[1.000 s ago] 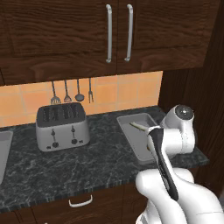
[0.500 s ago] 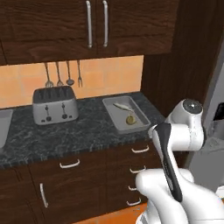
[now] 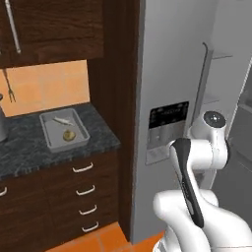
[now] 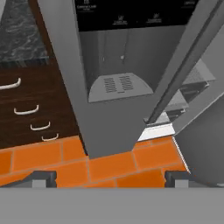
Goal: Place one onion and one fish in each tupperware on the nearby counter, to pack two identical lunches.
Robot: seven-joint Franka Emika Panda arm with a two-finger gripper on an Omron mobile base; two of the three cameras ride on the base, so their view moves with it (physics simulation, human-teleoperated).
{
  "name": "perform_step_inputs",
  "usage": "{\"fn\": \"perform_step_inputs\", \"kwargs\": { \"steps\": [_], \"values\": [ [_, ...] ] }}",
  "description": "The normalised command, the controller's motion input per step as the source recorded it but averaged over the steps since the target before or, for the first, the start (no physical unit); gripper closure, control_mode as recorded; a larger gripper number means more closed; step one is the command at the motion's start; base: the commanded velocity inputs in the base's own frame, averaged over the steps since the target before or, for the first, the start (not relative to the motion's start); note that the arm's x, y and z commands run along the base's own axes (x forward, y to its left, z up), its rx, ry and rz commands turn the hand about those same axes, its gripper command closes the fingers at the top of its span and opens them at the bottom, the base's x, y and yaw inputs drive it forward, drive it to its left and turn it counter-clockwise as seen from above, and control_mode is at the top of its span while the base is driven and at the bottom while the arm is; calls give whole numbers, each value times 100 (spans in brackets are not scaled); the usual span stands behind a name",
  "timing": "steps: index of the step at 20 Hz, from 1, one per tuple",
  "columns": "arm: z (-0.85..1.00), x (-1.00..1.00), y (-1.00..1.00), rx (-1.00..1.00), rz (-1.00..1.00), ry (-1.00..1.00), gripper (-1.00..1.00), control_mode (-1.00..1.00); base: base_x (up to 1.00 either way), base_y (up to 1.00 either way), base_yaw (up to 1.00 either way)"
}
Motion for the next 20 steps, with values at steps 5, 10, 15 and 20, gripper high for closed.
{"fn": "perform_step_inputs", "kwargs": {
  "steps": [5,10,15,20],
  "values": [
    [0,0,0,0,0,0,-100,100,60,-100,-18],
    [0,0,0,0,0,0,-100,100,98,-91,-3],
    [0,0,0,0,0,0,-100,100,83,-41,20],
    [0,0,0,0,0,0,-100,100,66,-2,37]
  ]
}}
